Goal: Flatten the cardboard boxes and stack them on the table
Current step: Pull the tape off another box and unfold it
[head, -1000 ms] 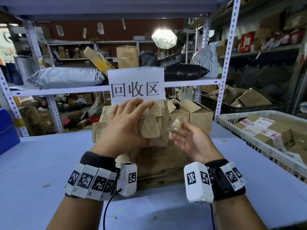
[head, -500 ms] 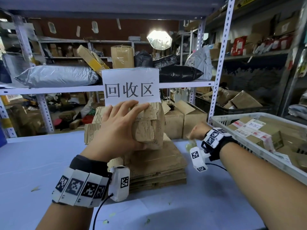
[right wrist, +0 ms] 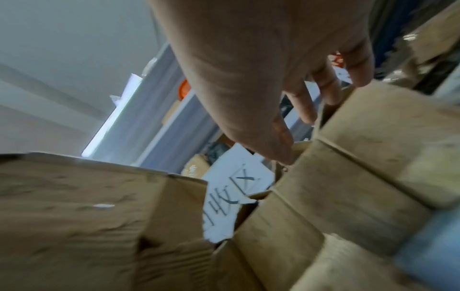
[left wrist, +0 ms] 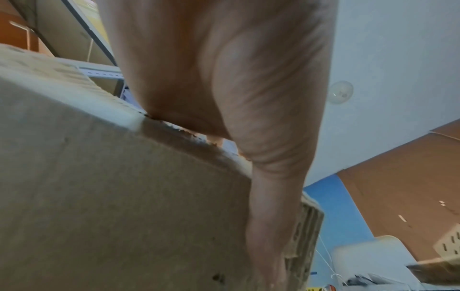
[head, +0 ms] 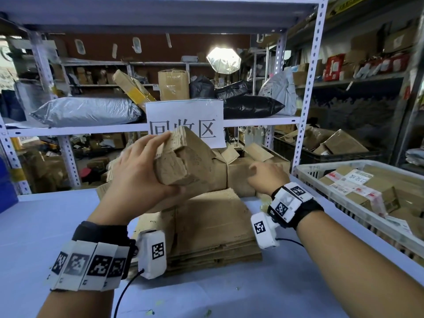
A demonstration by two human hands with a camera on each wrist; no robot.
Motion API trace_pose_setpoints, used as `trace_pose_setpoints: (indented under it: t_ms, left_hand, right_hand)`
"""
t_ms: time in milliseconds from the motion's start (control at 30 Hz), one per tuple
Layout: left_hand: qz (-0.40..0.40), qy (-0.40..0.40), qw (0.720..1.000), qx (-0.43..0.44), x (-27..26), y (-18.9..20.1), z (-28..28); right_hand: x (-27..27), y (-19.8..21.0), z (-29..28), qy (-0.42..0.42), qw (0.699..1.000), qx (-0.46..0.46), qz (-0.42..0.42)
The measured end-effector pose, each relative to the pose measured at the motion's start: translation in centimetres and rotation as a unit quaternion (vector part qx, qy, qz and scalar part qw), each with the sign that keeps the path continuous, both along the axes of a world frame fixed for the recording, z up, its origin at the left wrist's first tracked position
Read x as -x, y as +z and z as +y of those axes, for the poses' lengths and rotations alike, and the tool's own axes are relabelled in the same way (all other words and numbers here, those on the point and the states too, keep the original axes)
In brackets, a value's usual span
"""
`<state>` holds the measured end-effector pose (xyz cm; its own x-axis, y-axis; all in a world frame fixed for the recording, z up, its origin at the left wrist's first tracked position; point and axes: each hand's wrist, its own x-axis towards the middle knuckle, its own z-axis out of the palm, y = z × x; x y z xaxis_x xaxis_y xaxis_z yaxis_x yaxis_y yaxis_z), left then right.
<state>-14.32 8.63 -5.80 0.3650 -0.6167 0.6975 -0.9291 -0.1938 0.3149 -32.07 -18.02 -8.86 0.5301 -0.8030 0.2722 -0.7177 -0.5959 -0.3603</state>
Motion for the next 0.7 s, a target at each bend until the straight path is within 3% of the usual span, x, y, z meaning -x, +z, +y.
trace_pose_setpoints:
  t_ms: [67,133,233,400,533,700]
  left_hand:
    - [0.015,0.002,1.000,0.010,-0.2,0.0,0.3]
    - [0.011,0.003,1.000,0.008,0.0,0.0,0.4]
    - [-0.026,0.000,1.000,-0.008,0.9,-0.1,0.3]
    - [-0.043,-0.017,0.998,-0.036,1.7,-0.2,0.7]
    - [0.066,-0.078,0.994,-0.040,0.7,0.0,2.3]
    - [0.209,0.066,0.973,0.075,-1.4,0.1,3.7]
  right_hand:
    - [-0.3,1.4,2.3,0.071,0.993,0.026,-0.094]
    - [-0.6,2.9,5.2,0.217,0.963,0.003,-0.158]
    - [-1.1,4.0,9.1,0.396,0.912,0.019,-0.110]
    - [-2.0,3.2,10.7,0.362,0.919,0.047,-0.150]
    - [-1.8,1.8,10.3,0.354,0.915,0.064,-0.184]
    - [-1.2,0.2,10.3,0.373,0.891,0.039,-0.257]
